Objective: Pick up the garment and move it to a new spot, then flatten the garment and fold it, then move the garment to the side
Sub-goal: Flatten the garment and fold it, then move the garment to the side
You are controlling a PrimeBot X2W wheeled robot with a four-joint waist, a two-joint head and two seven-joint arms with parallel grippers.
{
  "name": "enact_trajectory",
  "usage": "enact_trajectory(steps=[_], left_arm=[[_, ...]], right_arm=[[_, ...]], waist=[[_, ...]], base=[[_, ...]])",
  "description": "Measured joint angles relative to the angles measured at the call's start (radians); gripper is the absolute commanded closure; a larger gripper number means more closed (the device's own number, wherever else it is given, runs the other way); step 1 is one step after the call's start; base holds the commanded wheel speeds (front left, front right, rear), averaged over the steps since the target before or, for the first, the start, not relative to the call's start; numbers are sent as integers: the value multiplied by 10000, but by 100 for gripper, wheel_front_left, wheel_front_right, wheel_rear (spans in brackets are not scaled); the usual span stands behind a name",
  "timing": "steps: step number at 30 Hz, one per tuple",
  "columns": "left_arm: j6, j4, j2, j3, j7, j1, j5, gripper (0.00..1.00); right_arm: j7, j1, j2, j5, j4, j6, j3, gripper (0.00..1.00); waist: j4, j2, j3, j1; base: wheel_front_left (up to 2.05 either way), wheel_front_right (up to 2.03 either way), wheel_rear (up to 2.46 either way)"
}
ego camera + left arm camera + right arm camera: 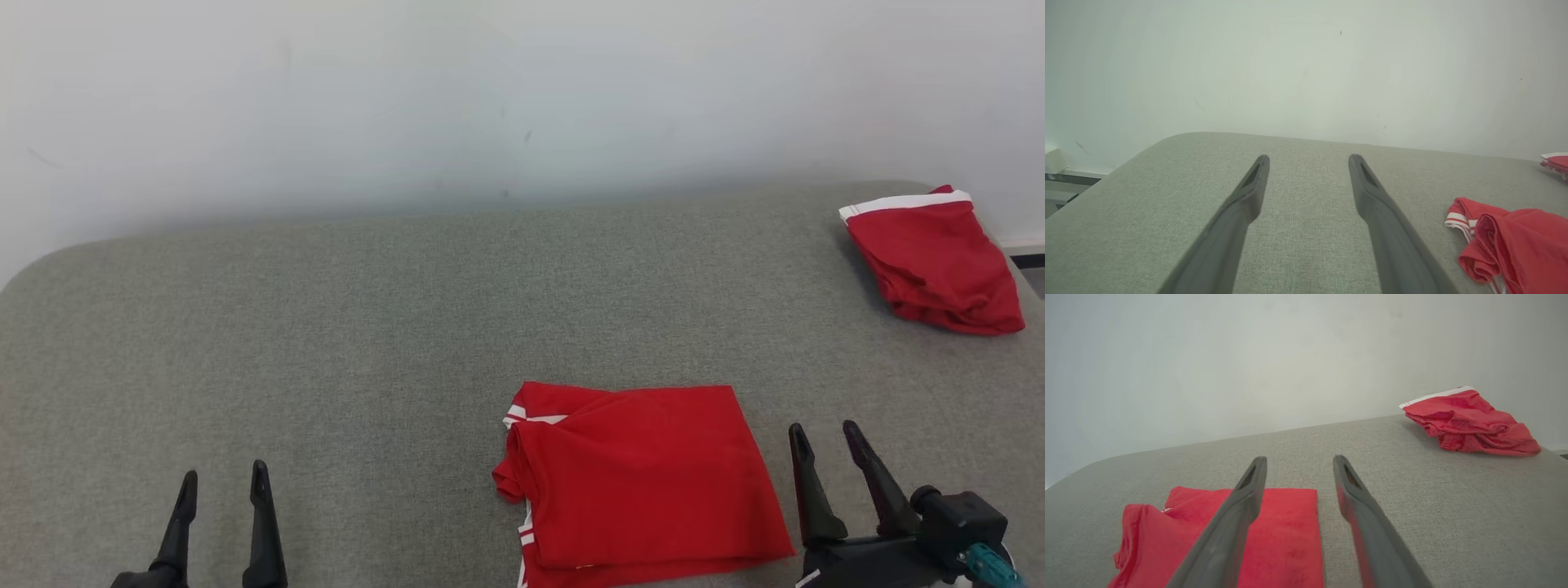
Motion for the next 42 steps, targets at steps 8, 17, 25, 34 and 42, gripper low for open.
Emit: enact_trajectory(steps=[8,17,25,34,42], left_arm=[[-69,-286,56,13,0,492,297,0],[-355,-652,372,-230,0,1220,290,0],[-443,-859,541,-468,0,1430,25,0],[-481,-871,631,-466,0,1434,-35,0],[-357,-874,627,-451,0,1433,-31,0]], right_arm=[[0,754,184,-579,-399,0,-414,0],[364,988,159,-815,-892,0,-765,0],[585,1206,173,-836,-1225,0,-961,0],[650,1275,226,-859,-1218,0,-951,0],[629,1037,148,-704,-1108,0,-690,0]], waist=[[-66,0,-251,0],[54,0,-452,0],[182,0,-481,0],[189,0,-472,0],[171,0,-417,0]], base=[[0,0,0],[0,0,0],[0,0,0],[0,0,0],[0,0,0]])
